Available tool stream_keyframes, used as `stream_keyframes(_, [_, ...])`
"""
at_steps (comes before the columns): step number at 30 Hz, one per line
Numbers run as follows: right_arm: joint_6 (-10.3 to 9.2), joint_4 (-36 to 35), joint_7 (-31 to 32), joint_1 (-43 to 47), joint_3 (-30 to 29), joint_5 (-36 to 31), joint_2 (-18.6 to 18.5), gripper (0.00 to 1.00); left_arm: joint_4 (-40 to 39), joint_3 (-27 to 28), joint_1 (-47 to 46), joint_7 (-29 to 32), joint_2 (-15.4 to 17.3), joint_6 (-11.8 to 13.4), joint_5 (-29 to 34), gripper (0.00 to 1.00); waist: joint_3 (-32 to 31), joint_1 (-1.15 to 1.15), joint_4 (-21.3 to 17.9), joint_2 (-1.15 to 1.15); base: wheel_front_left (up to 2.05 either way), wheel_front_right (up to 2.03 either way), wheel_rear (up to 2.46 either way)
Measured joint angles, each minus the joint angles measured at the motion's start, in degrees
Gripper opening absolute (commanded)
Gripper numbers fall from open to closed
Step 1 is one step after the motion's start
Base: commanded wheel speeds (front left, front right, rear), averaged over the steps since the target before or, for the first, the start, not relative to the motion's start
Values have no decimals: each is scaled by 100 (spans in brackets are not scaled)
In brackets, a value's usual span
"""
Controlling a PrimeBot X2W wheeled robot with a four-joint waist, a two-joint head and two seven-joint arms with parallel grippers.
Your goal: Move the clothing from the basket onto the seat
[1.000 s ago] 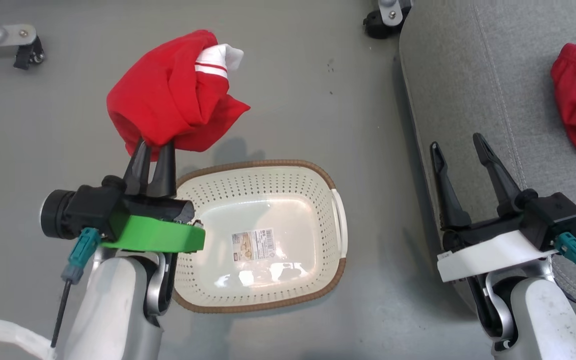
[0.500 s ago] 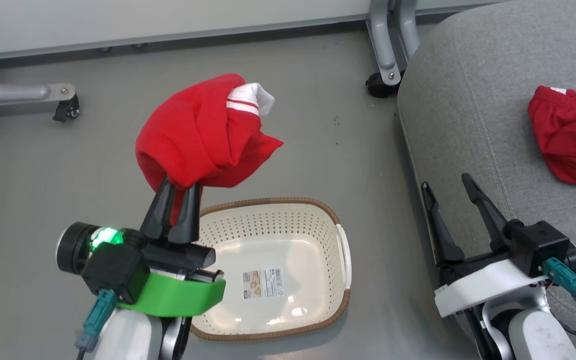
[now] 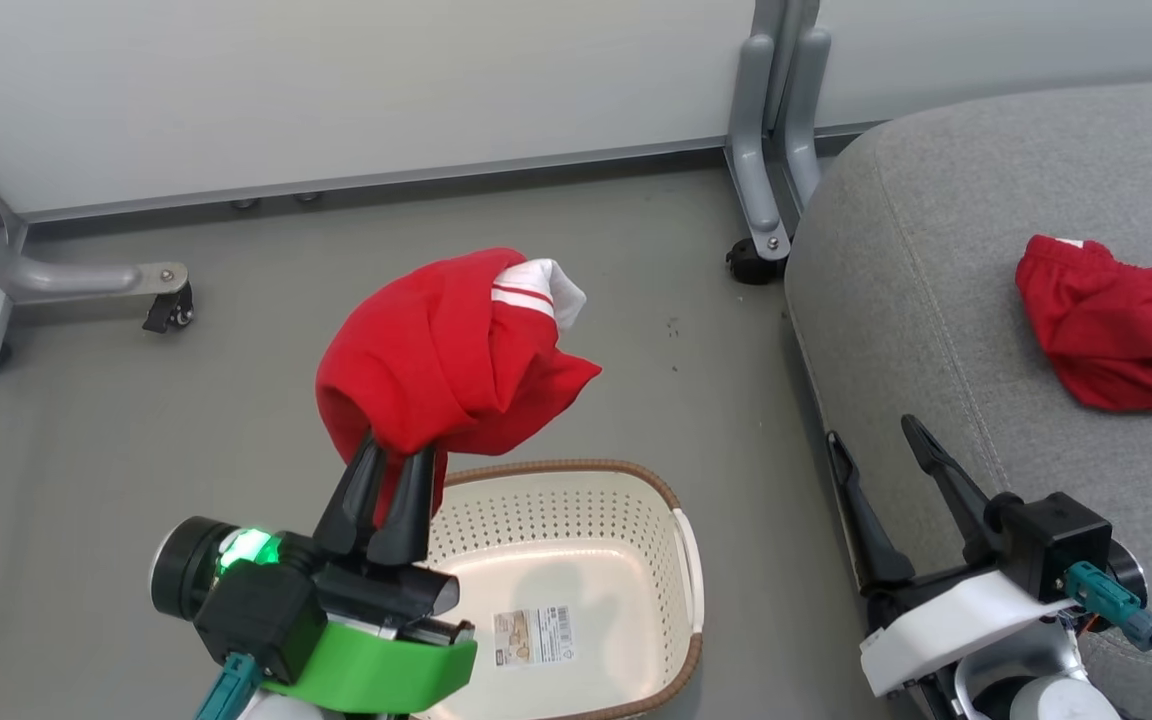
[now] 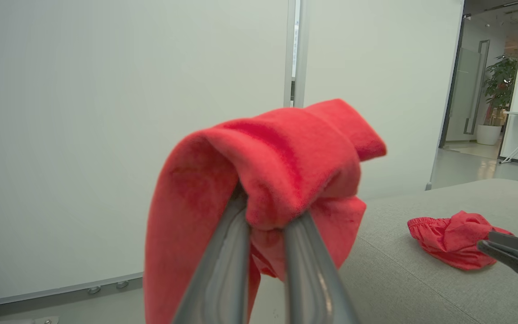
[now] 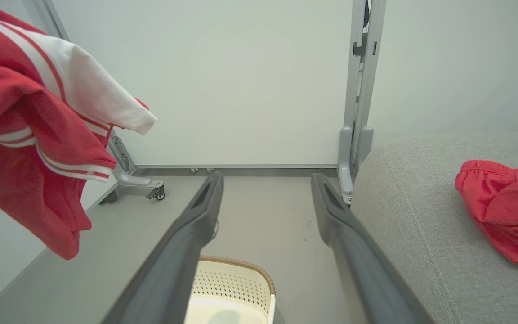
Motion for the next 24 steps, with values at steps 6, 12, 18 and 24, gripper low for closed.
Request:
stream_keyframes(6, [0, -35, 65, 151, 30, 47, 20, 100, -102, -29, 153, 0, -2, 27, -31, 0, -231, 0, 5, 0, 0, 0, 0])
stream_keyframes(12, [0, -56, 87, 202, 68, 78, 40, 100, -169, -41, 188, 0, 0, 31, -37, 0, -294, 0, 11, 0, 0, 0, 0])
stream_keyframes(18, [0, -54, 89, 204, 85, 104, 46, 100, -220, -49, 188, 0, 2, 33, -38, 0, -280, 0, 14, 0, 0, 0, 0])
stream_keyframes(24, [0, -46, 96, 204, 94, 113, 48, 100, -241, -55, 188, 0, 2, 34, -56, 0, -281, 0, 9, 0, 0, 0, 0])
